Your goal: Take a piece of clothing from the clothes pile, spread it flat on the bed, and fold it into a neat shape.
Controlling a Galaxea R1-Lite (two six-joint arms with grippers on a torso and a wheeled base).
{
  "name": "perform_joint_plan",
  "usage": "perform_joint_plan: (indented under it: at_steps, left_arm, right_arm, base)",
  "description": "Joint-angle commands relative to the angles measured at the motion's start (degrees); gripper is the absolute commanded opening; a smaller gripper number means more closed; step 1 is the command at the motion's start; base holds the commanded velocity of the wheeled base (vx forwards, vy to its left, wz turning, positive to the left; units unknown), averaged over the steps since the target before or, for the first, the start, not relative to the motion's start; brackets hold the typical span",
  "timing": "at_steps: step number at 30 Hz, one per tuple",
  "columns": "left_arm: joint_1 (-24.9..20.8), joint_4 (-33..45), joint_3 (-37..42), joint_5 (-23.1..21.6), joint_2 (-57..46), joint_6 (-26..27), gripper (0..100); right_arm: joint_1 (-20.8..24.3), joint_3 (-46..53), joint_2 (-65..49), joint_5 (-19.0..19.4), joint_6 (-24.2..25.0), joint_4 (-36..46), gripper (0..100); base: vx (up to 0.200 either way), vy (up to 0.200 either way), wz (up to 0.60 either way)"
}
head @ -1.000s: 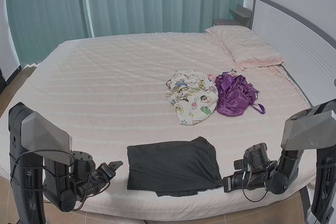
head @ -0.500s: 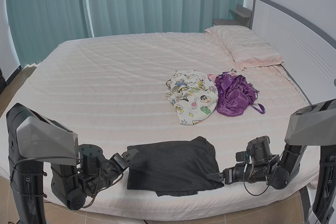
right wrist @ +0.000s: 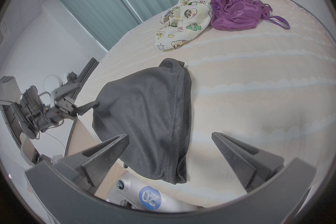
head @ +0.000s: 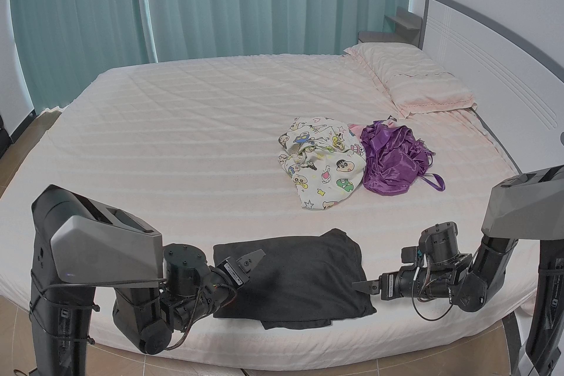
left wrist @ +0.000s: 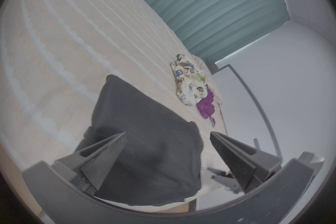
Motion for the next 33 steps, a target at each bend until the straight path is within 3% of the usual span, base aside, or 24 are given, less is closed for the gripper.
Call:
perform_joint_plan:
  at_steps: [1,5,9,16,22,33]
  left_arm:
    - [0.43,0.60,-1.00,0.59,4.79,2.37,100]
    - [0.52,1.13,-0.83,2.78,5.32,2.81,100]
    - [0.52,1.39,0.14,3.75,5.94,5.62,100]
    - [0.34,0.16,4.18,4.89,1.98,3.51,100]
    - [0.61,-1.33,9.28,4.45,-3.64,-2.11,100]
    - [3.51,-1.77,11.48,3.49,-3.12,-7.47,100]
  right_arm:
    - [-1.04,-0.95,0.23,0.13,0.42,-0.05,100]
    - [-1.39,-2.88,0.05,0.04,2.45,-0.05,100]
    - [-1.39,-8.07,-0.04,-0.75,9.13,0.30,100]
    - [-1.21,-16.50,2.78,-3.04,16.33,2.06,100]
    - [-0.60,-23.45,6.29,-6.90,17.39,5.67,100]
    - [0.20,-30.48,8.75,-7.17,17.21,9.97,100]
  base:
    - [0.000,0.000,0.00]
    - [0.000,0.000,0.00]
    - [0.000,0.000,0.00]
    - [0.000,0.000,0.00]
    - [0.000,0.000,0.00]
    - [0.000,0.000,0.00]
